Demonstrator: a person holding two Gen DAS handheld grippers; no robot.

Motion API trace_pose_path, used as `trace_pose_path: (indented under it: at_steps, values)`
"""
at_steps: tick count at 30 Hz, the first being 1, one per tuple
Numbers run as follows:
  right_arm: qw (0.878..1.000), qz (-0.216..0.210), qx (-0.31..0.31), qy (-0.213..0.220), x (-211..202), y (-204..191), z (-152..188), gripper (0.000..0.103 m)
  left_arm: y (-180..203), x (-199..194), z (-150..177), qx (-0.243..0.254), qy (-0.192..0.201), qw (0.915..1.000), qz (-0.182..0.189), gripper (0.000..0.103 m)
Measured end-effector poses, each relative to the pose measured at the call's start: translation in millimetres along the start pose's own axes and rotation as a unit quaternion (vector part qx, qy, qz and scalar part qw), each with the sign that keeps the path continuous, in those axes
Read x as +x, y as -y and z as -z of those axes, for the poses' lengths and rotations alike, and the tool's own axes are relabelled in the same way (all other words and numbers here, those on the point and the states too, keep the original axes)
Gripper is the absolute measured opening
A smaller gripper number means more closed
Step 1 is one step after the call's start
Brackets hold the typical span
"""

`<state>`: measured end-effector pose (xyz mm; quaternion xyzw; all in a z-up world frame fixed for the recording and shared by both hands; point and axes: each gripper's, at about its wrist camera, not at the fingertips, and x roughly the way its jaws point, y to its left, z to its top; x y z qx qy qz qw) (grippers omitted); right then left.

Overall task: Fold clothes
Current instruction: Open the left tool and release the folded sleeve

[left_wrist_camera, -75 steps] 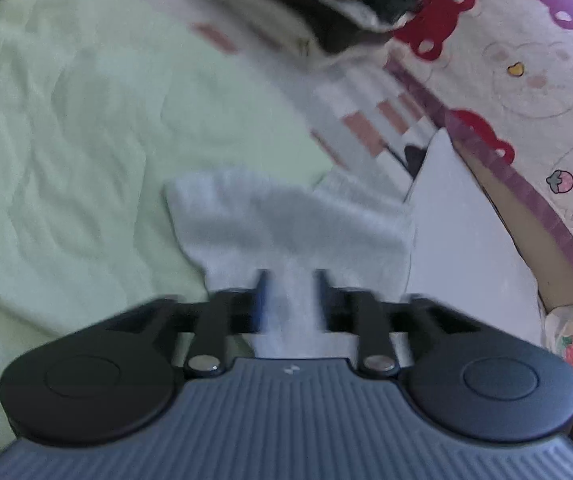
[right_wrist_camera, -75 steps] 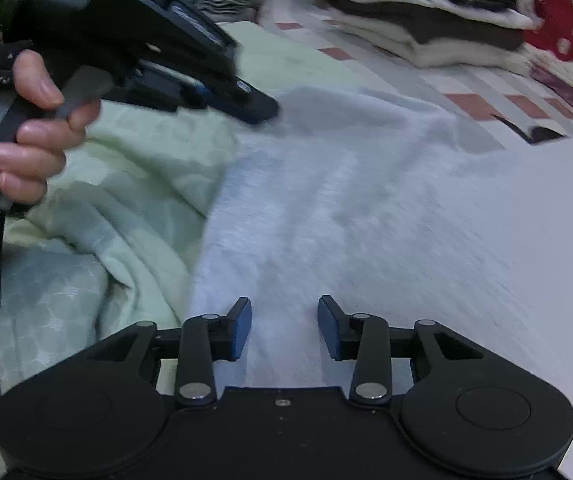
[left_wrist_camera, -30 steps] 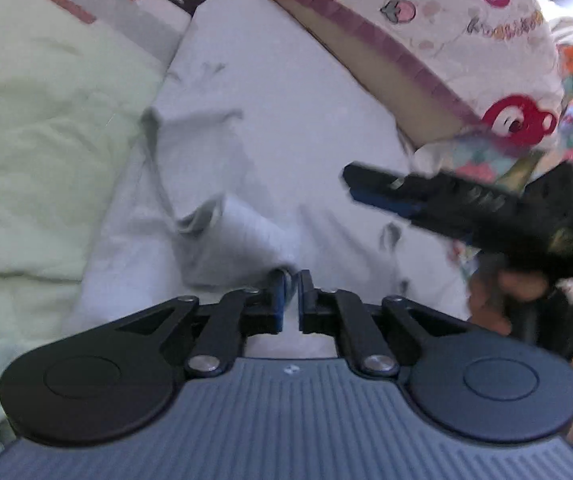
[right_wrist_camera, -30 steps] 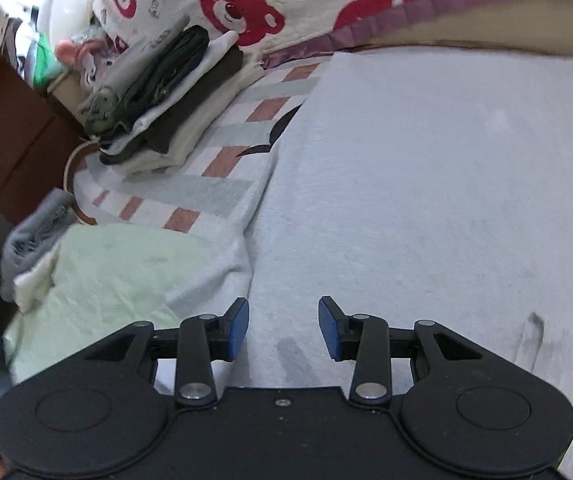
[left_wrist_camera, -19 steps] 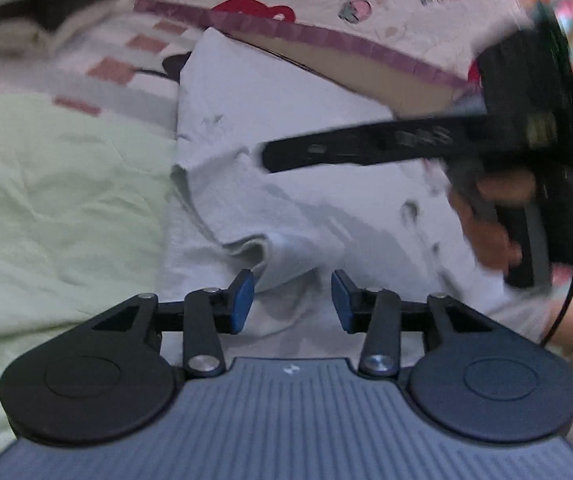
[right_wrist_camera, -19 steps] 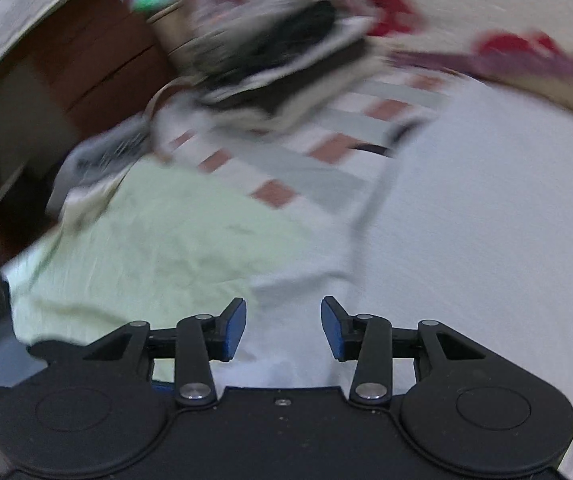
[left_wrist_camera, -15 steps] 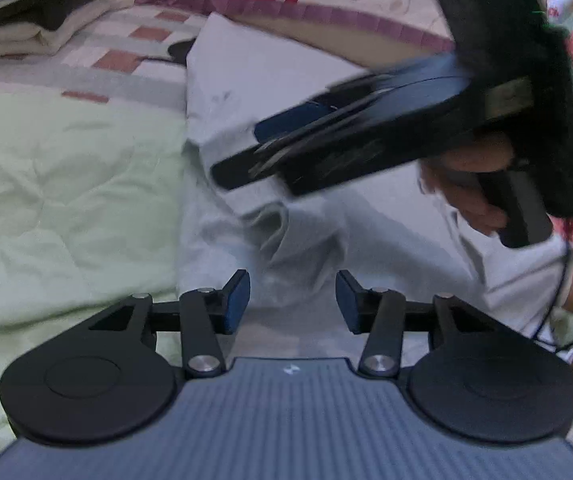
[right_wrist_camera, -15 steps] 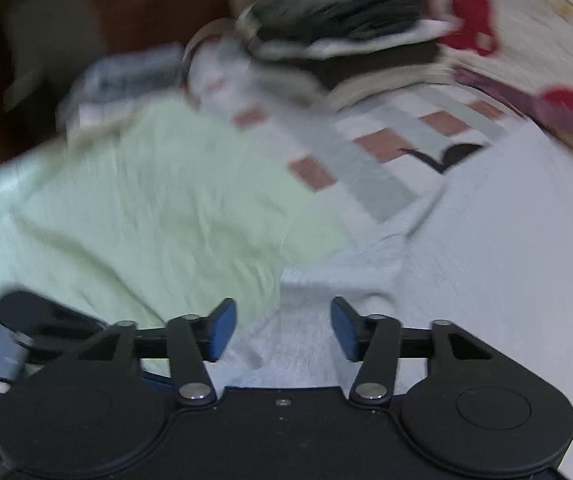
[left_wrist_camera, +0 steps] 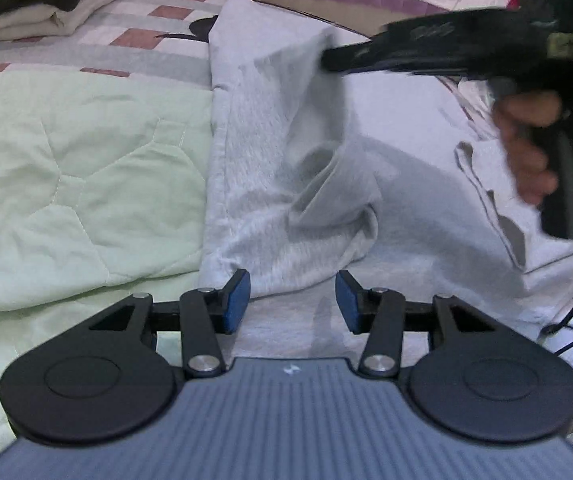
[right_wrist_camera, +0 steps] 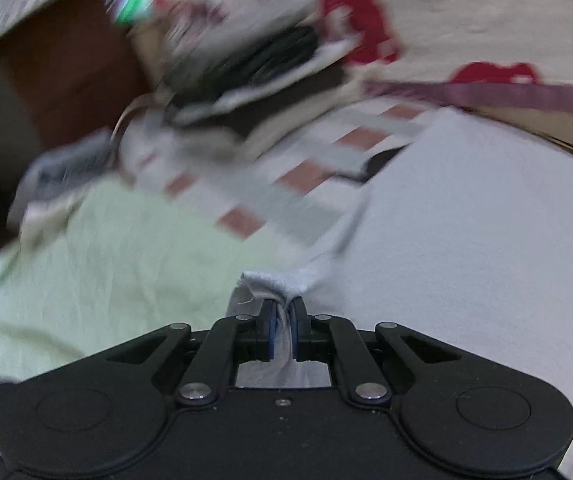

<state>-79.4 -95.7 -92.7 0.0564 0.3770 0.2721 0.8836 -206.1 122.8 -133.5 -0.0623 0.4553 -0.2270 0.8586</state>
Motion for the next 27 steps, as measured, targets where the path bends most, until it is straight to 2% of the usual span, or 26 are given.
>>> trace_pose_path:
  at_steps: [2, 5, 6, 8, 12, 15, 18, 19, 21, 24, 27]
  values:
    - [0.998, 0.026, 0.05, 0.0, -13, 21, 3, 0.007, 1, 0, 1, 0.002, -0.002, 1.0, -0.003, 0.046]
    - [0.987, 0.089, 0.13, -0.013, -26, 53, 15, 0.009, 3, -4, 3, 0.005, -0.003, 1.0, -0.004, 0.046]
    - [0.982, 0.105, 0.156, -0.012, -31, 64, 21, 0.016, 4, -6, 4, 0.008, -0.002, 1.0, -0.002, 0.046]
    - [0.978, 0.082, 0.193, -0.01, -36, 73, 29, 0.016, 7, -11, 5, 0.022, 0.001, 0.9997, 0.003, 0.046]
    - [0.965, 0.014, 0.261, -0.004, -44, 89, 44, 0.041, 10, -15, 5, 0.048, 0.002, 0.9986, -0.022, 0.046]
    - [0.95, -0.037, 0.31, 0.0, -50, 100, 55, 0.054, 14, -14, 5, 0.075, 0.001, 0.9958, -0.053, 0.046]
    - [0.96, -0.037, 0.275, -0.023, -49, 88, 57, 0.056, 23, -13, 8, 0.116, -0.004, 0.9897, -0.084, 0.053]
    - [0.965, -0.032, 0.26, -0.033, -48, 83, 60, 0.056, 26, -11, 11, 0.131, -0.013, 0.9866, -0.097, 0.06]
    - [0.968, -0.027, 0.245, -0.052, -49, 79, 69, 0.057, 29, -6, 15, 0.139, -0.03, 0.9817, -0.126, 0.06]
    - [0.961, -0.05, 0.264, -0.061, -54, 81, 85, 0.057, 19, -10, 13, 0.095, -0.009, 0.9857, -0.139, 0.06]
    - [0.965, -0.055, 0.248, -0.065, -54, 79, 78, 0.057, 11, -11, 8, 0.069, 0.016, 0.991, -0.114, 0.06]
